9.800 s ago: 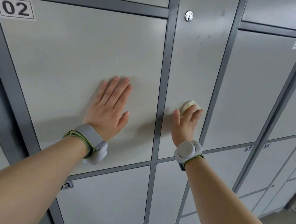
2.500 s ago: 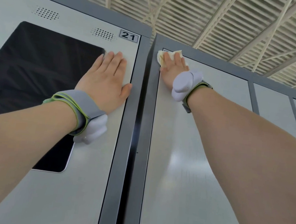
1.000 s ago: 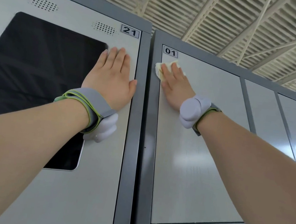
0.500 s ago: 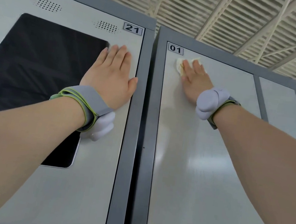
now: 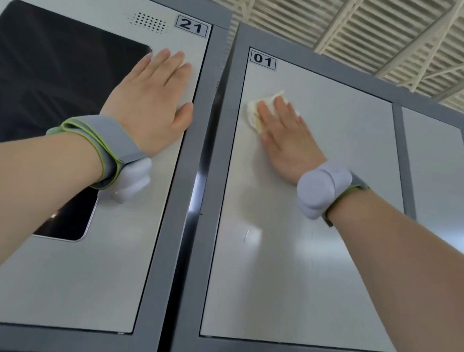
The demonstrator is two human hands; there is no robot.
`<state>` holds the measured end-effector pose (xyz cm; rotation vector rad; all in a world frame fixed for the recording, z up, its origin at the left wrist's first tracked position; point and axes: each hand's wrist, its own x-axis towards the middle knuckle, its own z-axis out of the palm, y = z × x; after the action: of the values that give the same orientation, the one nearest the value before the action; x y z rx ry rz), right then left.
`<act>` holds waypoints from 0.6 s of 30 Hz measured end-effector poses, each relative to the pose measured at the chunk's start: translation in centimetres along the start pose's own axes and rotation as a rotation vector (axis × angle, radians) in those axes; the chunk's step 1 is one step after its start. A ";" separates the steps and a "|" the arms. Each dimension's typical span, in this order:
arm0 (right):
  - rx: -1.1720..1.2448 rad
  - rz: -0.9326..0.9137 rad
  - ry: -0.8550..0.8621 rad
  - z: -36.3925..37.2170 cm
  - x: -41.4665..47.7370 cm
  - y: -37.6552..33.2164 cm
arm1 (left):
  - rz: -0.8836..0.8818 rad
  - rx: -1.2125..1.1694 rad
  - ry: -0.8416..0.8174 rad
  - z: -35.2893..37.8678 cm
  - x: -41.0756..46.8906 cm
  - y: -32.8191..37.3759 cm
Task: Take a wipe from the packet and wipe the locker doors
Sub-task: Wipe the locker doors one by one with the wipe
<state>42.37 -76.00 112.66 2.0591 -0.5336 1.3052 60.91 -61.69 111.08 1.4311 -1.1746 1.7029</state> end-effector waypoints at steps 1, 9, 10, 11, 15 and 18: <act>0.009 0.057 0.007 -0.2 0.6 0.7 | 0.024 -0.006 0.011 0.0 -0.1 0.1; 0.048 0.127 0.040 -0.1 1.0 1.8 | -0.155 -0.063 -0.031 0.3 -0.6 2.5; 0.044 0.082 0.028 0.2 0.1 1.5 | -0.162 -0.062 -0.033 0.6 -0.6 3.2; 0.041 0.036 0.022 0.4 -0.7 1.2 | -0.162 -0.065 -0.032 0.7 -0.5 3.8; 0.032 -0.089 -0.007 0.9 -3.0 1.0 | -0.168 -0.060 -0.050 1.3 0.1 6.1; 0.022 -0.053 -0.008 0.4 -2.7 2.3 | -0.182 -0.017 -0.039 2.0 0.0 6.9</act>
<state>40.05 -77.95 110.74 2.0831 -0.4673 1.2777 55.75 -66.31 109.44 1.5181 -1.0425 1.5425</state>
